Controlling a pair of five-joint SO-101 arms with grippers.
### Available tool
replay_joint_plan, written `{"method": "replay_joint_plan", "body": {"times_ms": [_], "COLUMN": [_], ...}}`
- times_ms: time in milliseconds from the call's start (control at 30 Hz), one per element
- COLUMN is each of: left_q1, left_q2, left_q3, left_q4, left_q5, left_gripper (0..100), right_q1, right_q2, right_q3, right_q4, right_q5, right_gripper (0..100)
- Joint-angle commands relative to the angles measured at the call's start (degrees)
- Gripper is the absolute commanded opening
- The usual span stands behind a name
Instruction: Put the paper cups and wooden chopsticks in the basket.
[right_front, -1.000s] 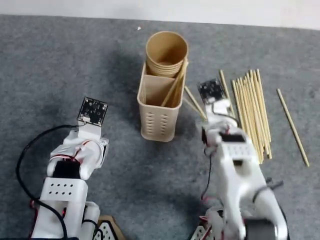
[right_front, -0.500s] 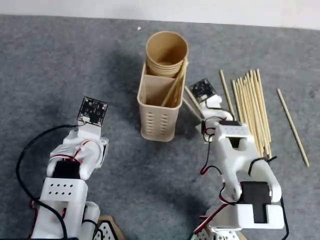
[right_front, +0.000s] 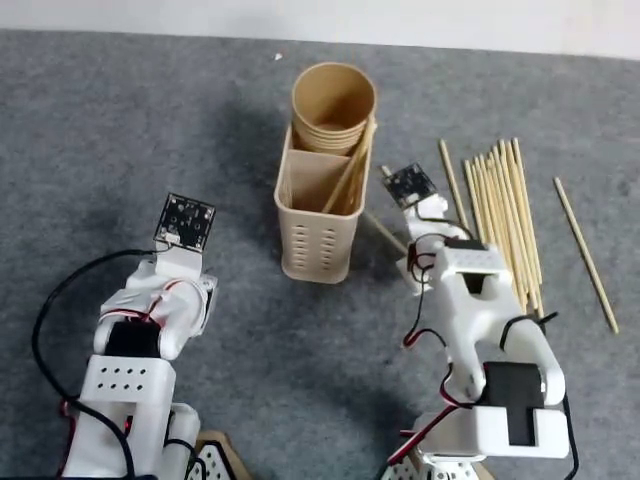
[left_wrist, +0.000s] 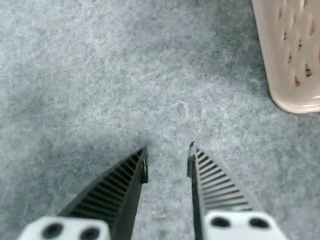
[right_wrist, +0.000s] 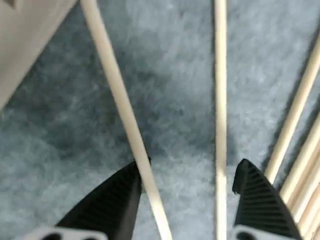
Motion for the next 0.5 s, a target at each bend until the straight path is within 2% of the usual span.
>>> {"method": "replay_joint_plan", "body": {"times_ms": [0,267,433,467], "left_q1": [0.75,0.75,0.75,0.75], "left_q2": [-0.57,-0.57,-0.57,-0.57], "left_q3": [-0.31,-0.22,-0.13,-0.13], "left_q4": [-1.05,-1.05,-1.05,-1.05], "left_q5": [0.44,0.44,0.44,0.44], "left_gripper": [15,15,15,15], "right_q1": [0.75,2.42,2.95,3.12], "right_q2": [-0.13,13.32,22.29,22.37], "right_q3": [-2.86,-13.32,-22.2,-23.78], "right_q4": [0.66,0.92,7.87,9.1], "right_q5": [3.25,3.52,3.52,3.52], "right_gripper": [27.1,25.1,0.0,0.6]}}
